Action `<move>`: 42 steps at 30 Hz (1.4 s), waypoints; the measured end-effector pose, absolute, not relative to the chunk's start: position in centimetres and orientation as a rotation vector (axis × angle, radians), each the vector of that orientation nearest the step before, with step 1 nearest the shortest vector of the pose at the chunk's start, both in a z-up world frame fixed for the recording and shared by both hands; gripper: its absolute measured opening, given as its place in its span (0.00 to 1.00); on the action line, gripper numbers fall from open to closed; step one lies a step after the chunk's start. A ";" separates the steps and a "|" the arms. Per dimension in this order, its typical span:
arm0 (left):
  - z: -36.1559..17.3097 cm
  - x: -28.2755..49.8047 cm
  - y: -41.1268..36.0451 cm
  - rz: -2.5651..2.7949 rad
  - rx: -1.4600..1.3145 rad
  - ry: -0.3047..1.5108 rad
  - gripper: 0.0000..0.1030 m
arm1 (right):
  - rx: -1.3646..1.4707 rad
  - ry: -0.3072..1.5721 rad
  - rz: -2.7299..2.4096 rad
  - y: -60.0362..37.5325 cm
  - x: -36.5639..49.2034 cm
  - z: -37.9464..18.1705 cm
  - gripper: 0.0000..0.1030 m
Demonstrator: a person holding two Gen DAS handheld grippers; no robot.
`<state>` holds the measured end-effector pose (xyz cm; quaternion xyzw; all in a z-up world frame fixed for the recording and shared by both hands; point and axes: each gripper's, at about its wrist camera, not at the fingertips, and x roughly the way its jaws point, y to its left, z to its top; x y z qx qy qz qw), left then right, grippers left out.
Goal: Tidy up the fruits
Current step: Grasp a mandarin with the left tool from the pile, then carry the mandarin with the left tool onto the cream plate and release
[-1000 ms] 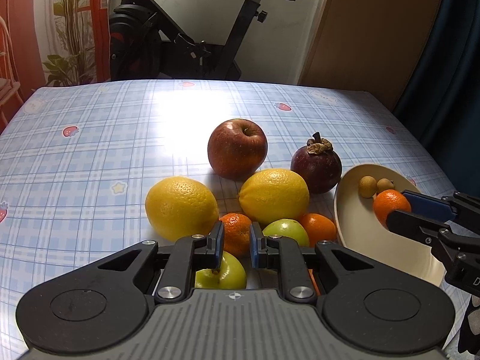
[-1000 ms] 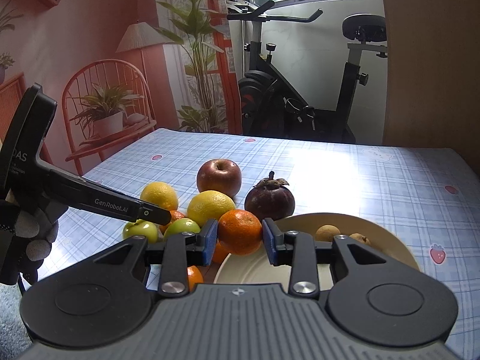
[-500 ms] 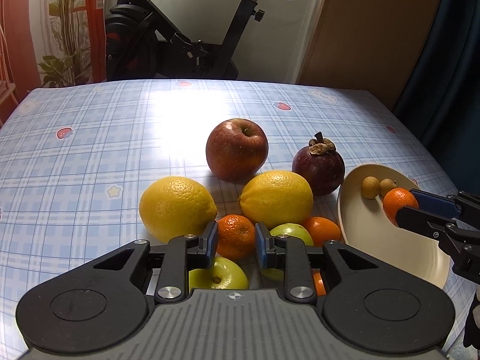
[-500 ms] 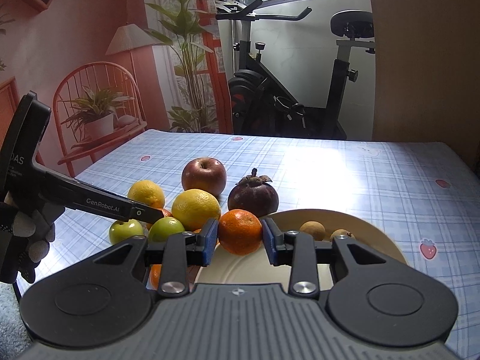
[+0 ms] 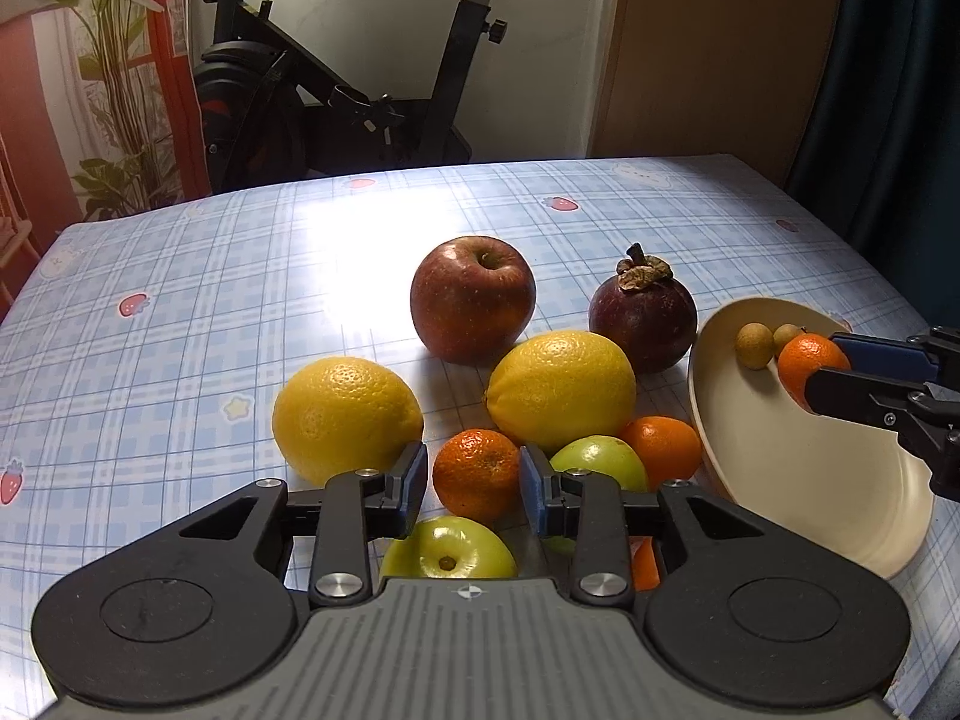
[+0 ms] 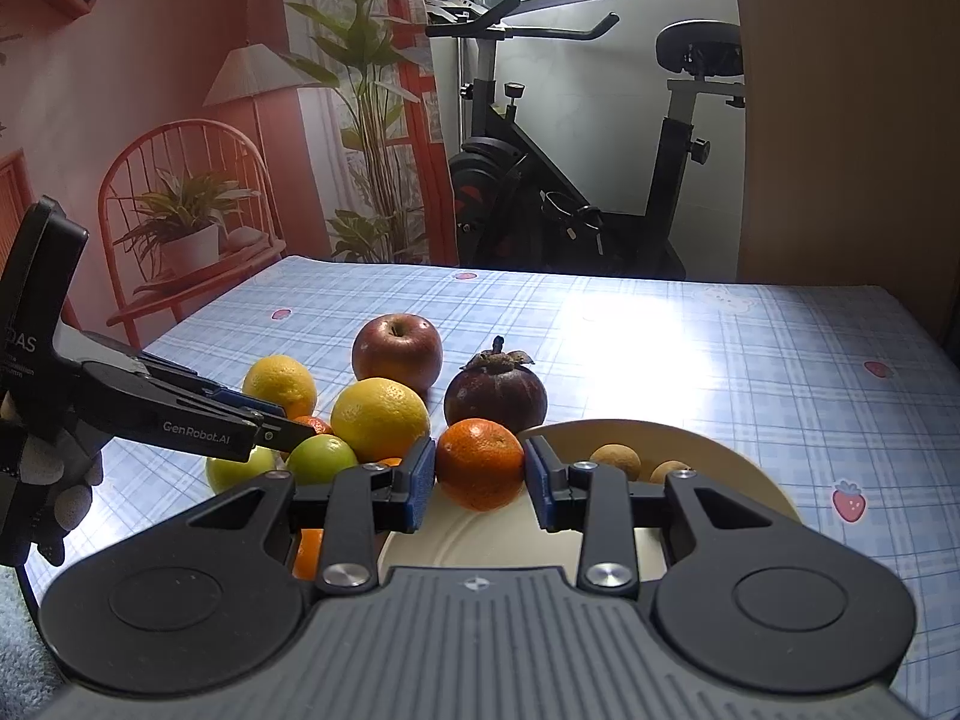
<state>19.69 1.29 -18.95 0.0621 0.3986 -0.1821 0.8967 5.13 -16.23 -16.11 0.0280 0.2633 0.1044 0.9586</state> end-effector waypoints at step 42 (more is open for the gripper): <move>-19.9 20.8 3.4 -0.416 -0.105 0.872 0.35 | 0.063 0.553 0.184 -16.8 5.5 -16.6 0.34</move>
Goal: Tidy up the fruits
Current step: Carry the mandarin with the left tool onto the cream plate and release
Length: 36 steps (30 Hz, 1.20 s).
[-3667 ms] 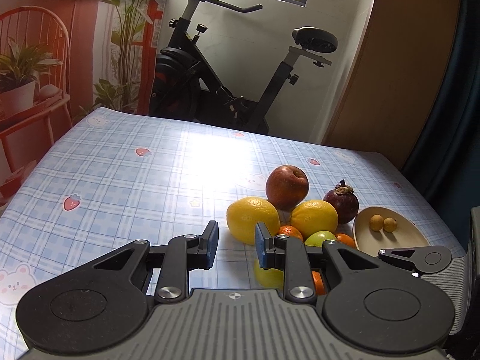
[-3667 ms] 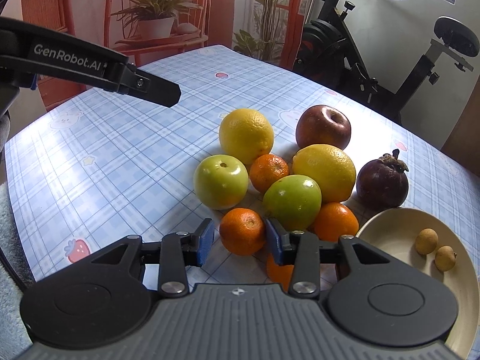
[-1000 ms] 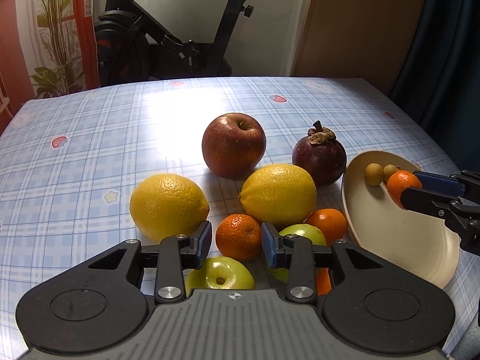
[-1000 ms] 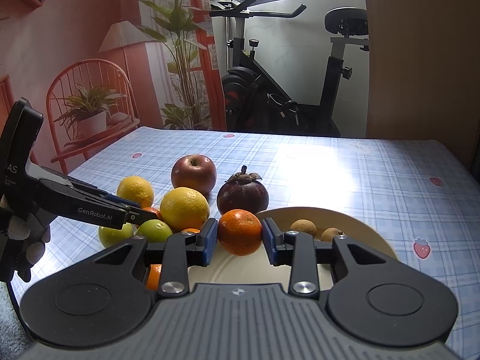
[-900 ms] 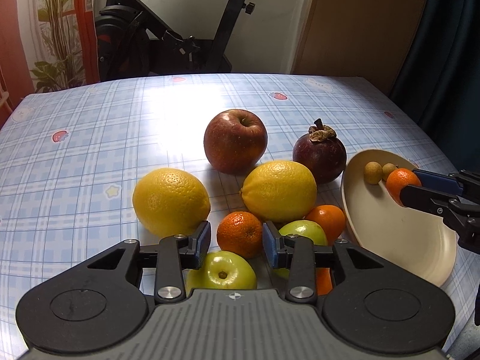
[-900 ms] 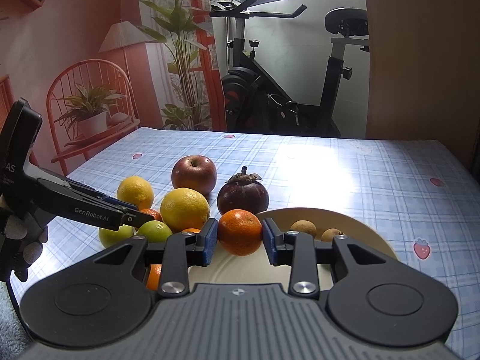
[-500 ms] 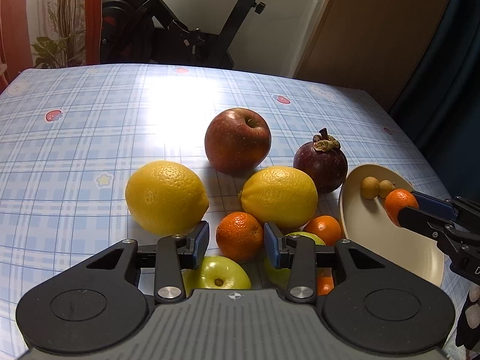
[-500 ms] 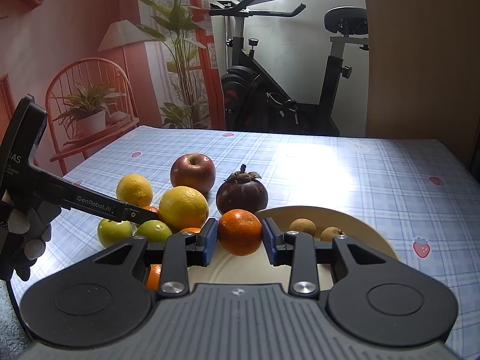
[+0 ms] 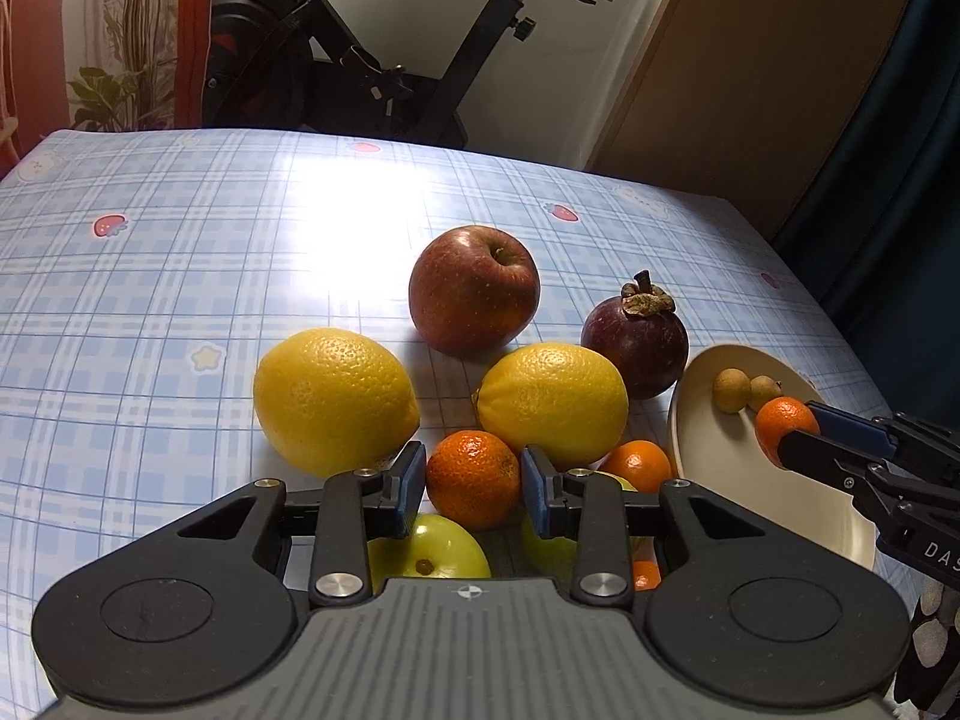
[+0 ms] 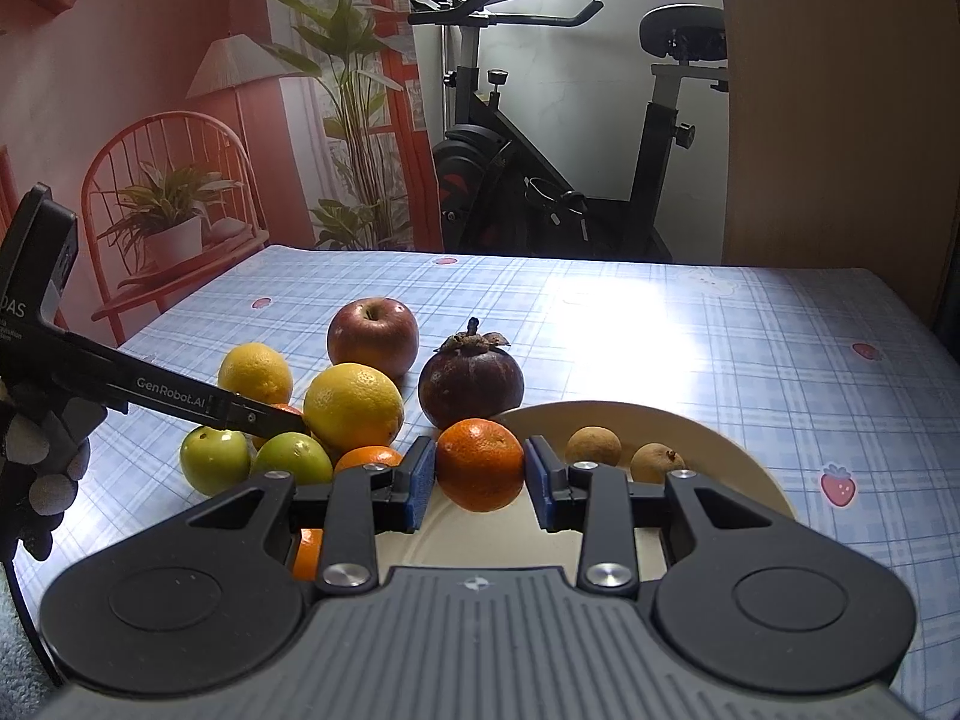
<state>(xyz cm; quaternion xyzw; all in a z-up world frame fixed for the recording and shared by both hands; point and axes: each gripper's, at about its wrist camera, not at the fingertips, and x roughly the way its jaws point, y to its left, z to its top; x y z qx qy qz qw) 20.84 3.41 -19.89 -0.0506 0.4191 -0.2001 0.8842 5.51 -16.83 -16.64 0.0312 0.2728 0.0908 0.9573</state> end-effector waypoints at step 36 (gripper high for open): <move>-20.7 22.4 -13.4 -0.646 0.175 0.805 0.35 | -0.010 0.584 0.012 -23.3 5.2 -19.5 0.34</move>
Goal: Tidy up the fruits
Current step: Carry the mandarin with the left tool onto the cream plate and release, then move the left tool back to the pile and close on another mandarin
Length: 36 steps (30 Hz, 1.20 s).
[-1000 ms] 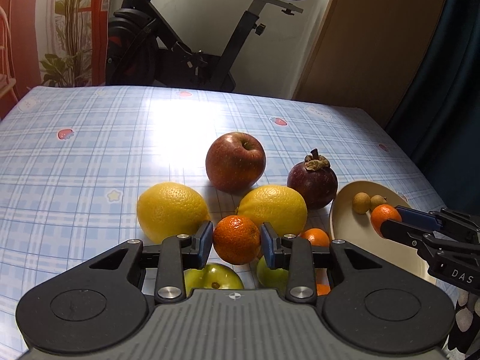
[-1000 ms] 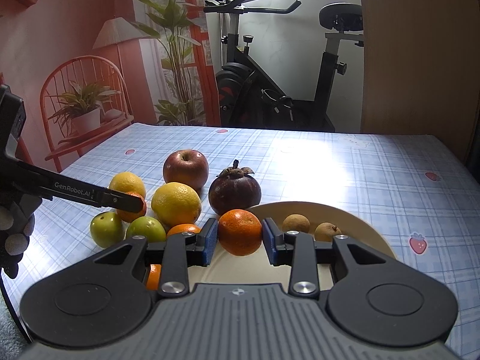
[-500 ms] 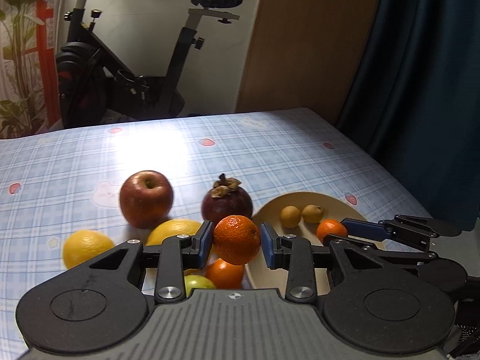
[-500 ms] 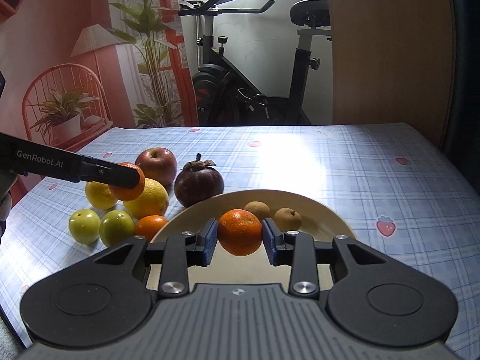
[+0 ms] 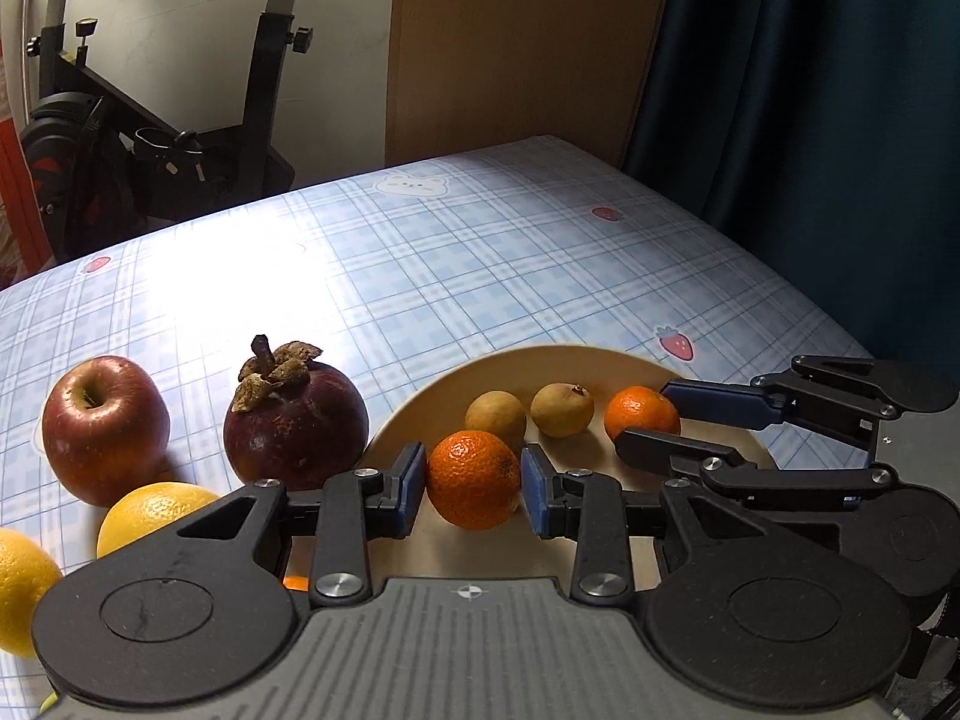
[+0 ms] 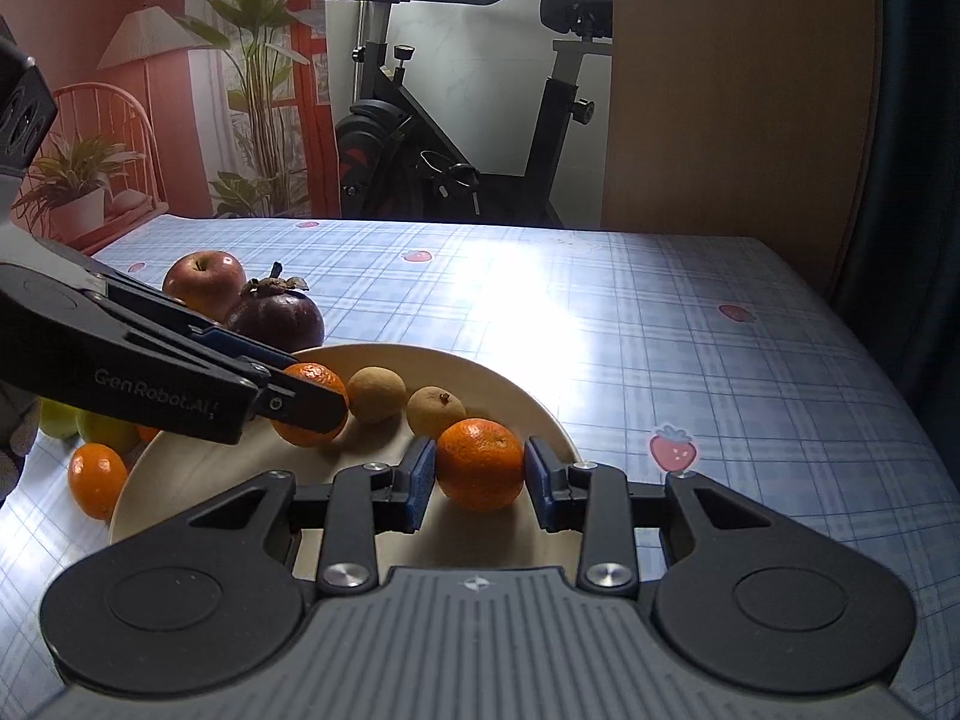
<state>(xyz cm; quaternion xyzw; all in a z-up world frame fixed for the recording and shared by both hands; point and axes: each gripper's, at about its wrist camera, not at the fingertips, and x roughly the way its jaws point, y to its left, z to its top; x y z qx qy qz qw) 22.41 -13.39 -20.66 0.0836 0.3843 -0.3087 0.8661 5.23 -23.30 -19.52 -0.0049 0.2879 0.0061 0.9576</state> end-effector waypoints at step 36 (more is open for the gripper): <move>-15.1 18.5 -5.0 -0.514 -0.020 0.693 0.41 | 0.067 0.553 0.036 -21.0 4.2 -16.2 0.39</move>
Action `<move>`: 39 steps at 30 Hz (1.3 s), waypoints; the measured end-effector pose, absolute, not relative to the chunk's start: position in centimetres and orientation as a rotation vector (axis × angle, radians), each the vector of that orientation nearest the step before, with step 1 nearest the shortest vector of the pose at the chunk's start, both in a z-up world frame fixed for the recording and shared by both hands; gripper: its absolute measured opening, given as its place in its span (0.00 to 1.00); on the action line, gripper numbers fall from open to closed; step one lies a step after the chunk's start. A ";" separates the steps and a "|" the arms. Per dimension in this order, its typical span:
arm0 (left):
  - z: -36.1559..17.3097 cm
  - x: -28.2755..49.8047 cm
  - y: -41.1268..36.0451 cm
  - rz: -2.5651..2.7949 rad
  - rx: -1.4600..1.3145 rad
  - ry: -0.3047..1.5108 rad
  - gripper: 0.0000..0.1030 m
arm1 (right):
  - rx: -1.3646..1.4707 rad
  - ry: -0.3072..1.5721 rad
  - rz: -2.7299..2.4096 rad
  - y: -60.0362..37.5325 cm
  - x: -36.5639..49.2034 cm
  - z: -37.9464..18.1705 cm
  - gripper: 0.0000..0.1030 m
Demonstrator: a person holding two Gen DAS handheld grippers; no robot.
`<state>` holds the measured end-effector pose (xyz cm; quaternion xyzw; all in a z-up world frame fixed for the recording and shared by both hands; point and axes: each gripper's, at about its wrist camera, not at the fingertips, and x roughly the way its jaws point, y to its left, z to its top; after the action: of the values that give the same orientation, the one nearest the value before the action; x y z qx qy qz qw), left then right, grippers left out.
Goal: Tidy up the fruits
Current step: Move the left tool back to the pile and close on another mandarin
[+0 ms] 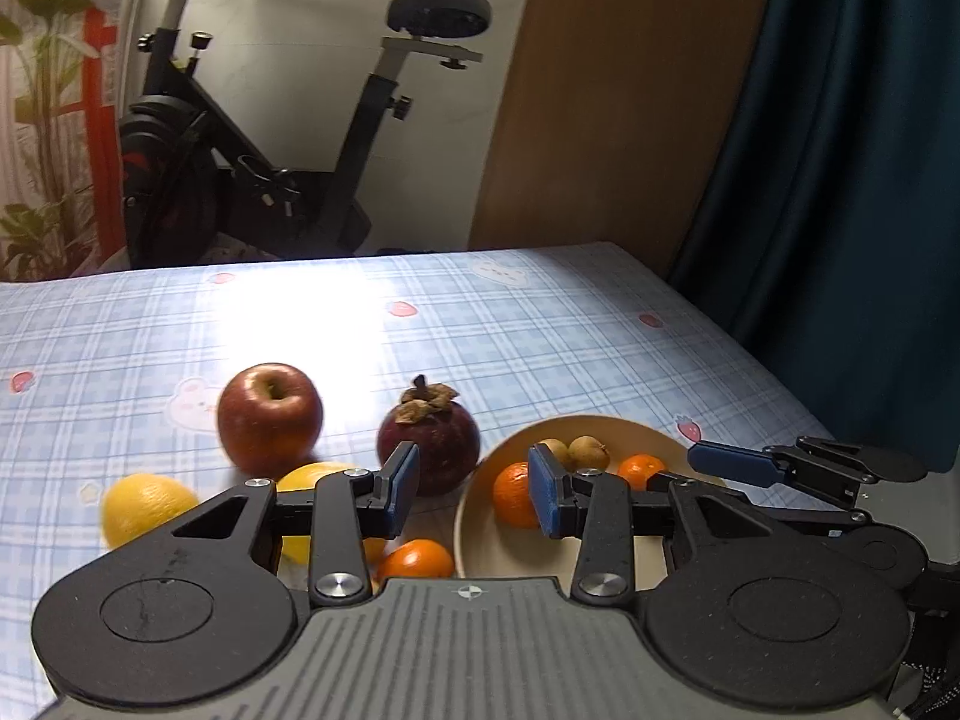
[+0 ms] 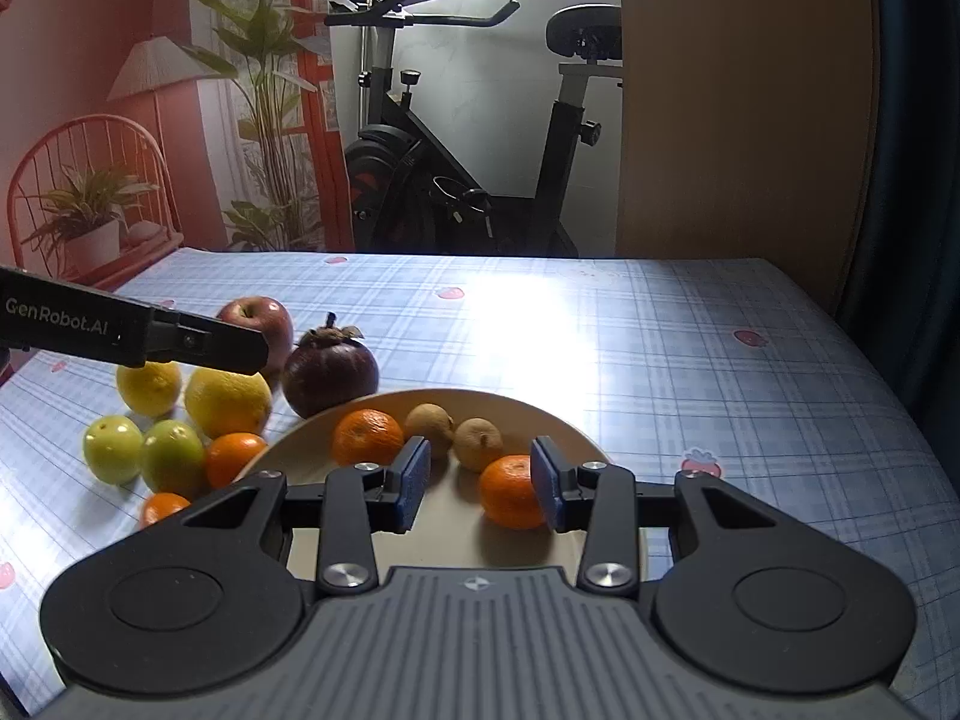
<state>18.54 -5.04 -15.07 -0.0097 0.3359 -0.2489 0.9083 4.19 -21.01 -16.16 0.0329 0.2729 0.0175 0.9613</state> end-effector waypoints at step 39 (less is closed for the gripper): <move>-15.1 14.6 5.4 -0.293 -0.068 0.705 0.41 | -0.090 0.682 0.322 -8.3 6.3 -19.7 0.42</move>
<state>14.55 5.45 -15.13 -0.0330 0.3439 -0.1430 0.9275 6.28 -8.28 -19.72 -0.0439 0.3330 0.1574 0.9287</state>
